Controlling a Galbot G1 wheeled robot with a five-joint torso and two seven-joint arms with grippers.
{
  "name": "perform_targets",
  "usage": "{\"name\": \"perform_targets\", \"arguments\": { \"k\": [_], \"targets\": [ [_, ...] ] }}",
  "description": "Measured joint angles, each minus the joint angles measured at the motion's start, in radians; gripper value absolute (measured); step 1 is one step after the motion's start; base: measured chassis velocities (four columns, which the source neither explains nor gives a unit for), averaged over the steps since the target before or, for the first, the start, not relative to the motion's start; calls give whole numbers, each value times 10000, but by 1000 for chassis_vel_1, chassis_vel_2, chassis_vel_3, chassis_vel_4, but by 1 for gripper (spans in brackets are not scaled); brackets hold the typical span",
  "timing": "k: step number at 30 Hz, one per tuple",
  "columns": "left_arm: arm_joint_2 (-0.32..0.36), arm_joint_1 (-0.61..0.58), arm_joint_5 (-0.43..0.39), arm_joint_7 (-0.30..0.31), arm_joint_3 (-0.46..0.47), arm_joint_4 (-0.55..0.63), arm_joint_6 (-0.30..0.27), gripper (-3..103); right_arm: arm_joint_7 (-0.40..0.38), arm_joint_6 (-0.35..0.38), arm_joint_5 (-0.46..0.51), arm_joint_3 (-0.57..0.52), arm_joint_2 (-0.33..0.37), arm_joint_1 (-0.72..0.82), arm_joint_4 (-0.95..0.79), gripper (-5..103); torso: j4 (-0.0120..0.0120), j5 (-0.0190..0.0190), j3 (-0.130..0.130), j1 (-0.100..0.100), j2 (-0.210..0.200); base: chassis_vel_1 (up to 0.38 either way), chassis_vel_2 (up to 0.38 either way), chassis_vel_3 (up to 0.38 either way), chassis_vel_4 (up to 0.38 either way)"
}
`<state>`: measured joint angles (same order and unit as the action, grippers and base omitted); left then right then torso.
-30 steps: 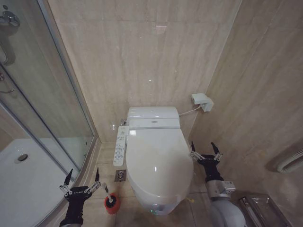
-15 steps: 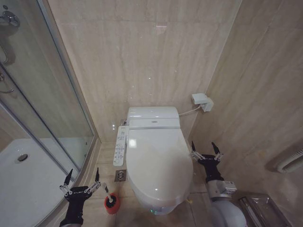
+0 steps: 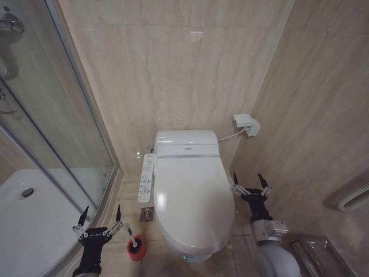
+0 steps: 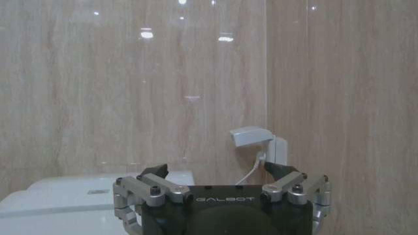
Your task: Open the toilet lid, clean the toilet bowl with a toilet brush, close the toilet lid, and flush.
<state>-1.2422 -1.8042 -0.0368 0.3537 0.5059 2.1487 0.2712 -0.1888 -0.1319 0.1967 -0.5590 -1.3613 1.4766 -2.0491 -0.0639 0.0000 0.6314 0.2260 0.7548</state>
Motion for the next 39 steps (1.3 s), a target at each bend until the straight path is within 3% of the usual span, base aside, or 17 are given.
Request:
{"name": "perform_targets", "arguments": {
  "k": [20,23,24,27,28,37,39],
  "targets": [
    [-14,125,-71,-31,-18,-34,-111,102,0,-3,-5,1,0,-3,7,100,2,3,0,0,0,0,0,0,0],
    [-144,986,-656,-287,-168,-410,-935,102,0,-3,-6,2,1,-3,10,100,0,0,0,-1,0,0,0,0,0],
    [-144,986,-656,-287,-168,-410,-935,102,0,-3,-6,2,1,-3,10,100,0,0,0,-1,0,0,0,0,0],
    [-345,2273,-1548,-691,-410,-958,-2170,102,0,-3,-6,1,1,-3,12,100,-2,0,1,0,0,0,0,0,0],
    [-397,2649,-1761,-795,-475,-1120,-2492,97,0,-3,-6,1,1,-4,12,100,-8,-2,1,1,-1,0,0,0,0],
    [-202,2811,-300,-833,-306,-1531,-1316,100,0,-4,-6,2,1,-4,13,100,3,1,1,0,-2,0,0,0,0],
    [-188,2799,-35,-967,-191,-1562,-659,100,0,-4,-6,1,1,-3,13,100,2,1,0,0,-2,0,0,0,0]
  ]
}}
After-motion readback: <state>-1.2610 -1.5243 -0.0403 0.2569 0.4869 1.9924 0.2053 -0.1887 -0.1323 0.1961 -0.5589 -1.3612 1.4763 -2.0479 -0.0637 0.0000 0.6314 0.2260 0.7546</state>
